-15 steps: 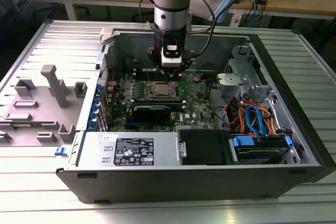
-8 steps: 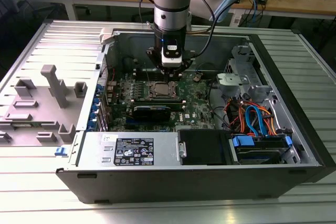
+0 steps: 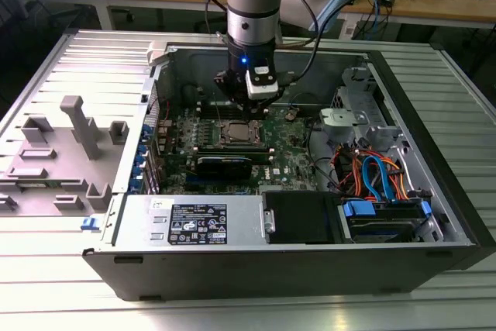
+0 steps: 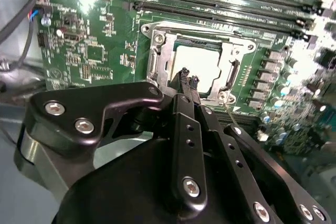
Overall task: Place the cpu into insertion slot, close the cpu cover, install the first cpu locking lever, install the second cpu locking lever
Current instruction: 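Install the first cpu locking lever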
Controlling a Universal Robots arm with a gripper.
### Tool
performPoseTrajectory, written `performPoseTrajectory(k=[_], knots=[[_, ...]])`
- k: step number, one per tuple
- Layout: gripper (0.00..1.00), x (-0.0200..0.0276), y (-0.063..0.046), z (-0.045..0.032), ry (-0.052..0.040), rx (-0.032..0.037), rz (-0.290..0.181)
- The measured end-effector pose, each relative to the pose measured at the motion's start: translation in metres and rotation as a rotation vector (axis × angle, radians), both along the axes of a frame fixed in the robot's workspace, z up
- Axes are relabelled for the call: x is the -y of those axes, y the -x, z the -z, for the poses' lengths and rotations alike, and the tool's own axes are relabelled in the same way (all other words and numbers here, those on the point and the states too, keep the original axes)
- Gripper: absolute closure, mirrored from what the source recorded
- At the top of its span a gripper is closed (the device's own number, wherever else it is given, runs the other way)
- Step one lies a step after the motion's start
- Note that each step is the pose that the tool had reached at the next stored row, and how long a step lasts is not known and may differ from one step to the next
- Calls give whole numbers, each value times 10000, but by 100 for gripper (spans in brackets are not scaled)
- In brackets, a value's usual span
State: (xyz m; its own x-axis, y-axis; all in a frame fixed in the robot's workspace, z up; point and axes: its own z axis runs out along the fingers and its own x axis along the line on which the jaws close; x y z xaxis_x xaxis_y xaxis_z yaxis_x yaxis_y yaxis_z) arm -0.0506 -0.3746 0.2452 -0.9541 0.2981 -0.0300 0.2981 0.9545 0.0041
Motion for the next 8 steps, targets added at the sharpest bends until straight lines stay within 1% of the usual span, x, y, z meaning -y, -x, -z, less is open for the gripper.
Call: performPoseTrajectory(k=[2,3,5,8], knots=[[89,0,0,0,0,0,-844],[89,0,0,0,-1,0,-1100],[89,0,0,0,0,0,-1530],[89,0,3,0,0,0,-1941]])
